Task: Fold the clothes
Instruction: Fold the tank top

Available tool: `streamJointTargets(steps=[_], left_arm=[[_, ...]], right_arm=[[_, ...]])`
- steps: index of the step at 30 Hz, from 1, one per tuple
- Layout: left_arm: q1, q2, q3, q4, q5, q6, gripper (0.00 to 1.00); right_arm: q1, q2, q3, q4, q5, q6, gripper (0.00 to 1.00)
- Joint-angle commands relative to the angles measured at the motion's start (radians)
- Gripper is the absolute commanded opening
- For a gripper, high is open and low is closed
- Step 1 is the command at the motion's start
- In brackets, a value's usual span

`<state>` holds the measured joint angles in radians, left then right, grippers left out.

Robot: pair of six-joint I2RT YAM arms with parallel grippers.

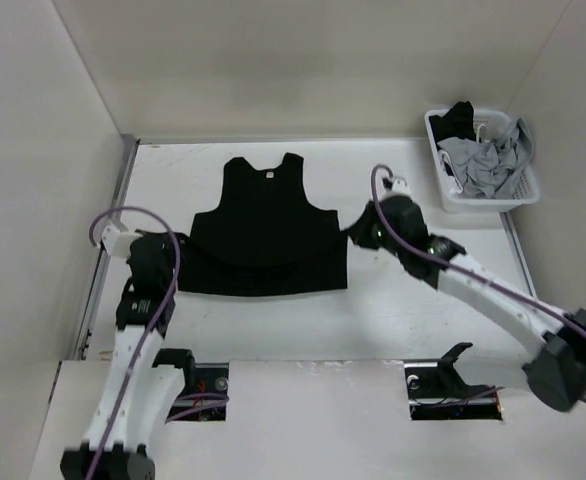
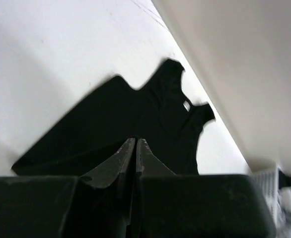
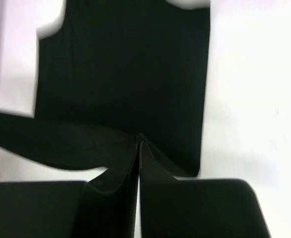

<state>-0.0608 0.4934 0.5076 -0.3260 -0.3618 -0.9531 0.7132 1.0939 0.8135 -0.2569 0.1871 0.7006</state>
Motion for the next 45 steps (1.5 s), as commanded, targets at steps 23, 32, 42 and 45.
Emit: streamJointTargets(steps=[23,32,42,45], left_arm=[[0.114,0.957,0.204,0.697,0.032,-0.024,0.35],[0.174,0.694,-0.118,0.654,0.237,-0.124,0.39],[0.249,0.867,-0.153,0.812,0.377,-0.164,0.42],[0.253,0.899,-0.158,0.821,0.354,-0.165,0.38]], right_arm=[[-0.326,0.801,0.709,0.258,-0.252,-0.116,0.27],[-0.237,0.498,0.159,0.528,-0.244,-0.058,0.06],[-0.251,0.492,0.032,0.617,-0.291,0.000,0.28],[-0.266,0.506,0.003,0.651,-0.305,0.019,0.31]])
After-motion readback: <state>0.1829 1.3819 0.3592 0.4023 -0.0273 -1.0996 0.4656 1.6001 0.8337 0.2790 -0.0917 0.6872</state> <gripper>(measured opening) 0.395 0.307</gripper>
